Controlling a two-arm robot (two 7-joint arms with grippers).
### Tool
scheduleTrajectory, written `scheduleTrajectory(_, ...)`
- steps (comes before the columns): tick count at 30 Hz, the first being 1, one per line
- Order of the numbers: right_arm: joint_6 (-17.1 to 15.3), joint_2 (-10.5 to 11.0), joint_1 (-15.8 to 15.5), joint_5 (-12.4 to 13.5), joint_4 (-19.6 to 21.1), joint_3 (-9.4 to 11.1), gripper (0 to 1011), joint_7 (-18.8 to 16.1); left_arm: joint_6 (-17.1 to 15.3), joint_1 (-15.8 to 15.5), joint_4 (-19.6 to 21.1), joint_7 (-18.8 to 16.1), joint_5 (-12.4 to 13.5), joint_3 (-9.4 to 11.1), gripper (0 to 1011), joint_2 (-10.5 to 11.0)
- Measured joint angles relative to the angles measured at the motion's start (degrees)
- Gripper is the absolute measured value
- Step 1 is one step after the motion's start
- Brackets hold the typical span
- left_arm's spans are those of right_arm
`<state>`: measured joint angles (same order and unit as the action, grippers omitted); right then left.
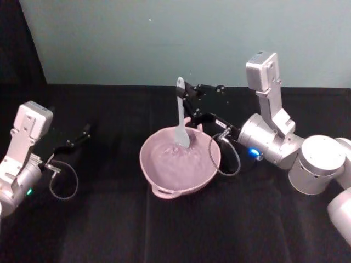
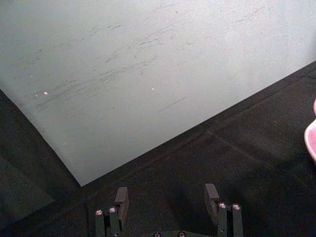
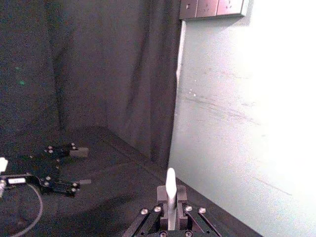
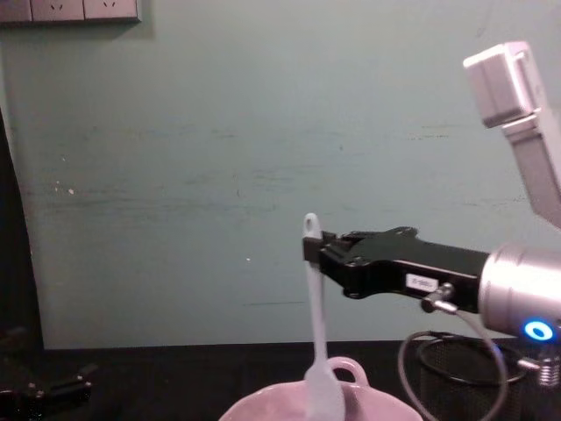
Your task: Use the one hand to pick up the spoon and stir the clear water in the bowl.
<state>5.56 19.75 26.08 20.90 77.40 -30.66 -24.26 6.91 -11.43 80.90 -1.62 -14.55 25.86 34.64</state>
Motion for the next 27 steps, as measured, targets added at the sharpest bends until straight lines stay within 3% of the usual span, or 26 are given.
scheduleTrajectory(8,-2.42,4.44,-2.68,-0.57,6.31,1.66,106,-2.14,0.0,0.0,0.0,0.0,0.0,0.0,1011,0.0)
scheduleTrajectory(15,-6.6,7.35,-6.51,3.22,12.96,3.04,106,-6.26,0.0,0.0,0.0,0.0,0.0,0.0,1011,0.0)
scheduleTrajectory(22,-8.81,7.35,-7.34,5.65,14.69,2.45,106,-7.69,-0.01,0.0,0.0,0.0,0.0,0.0,1011,0.0)
scheduleTrajectory(27,-9.31,5.79,-6.36,6.37,13.27,1.09,106,-7.82,0.0,0.0,0.0,0.0,0.0,0.0,1011,0.0)
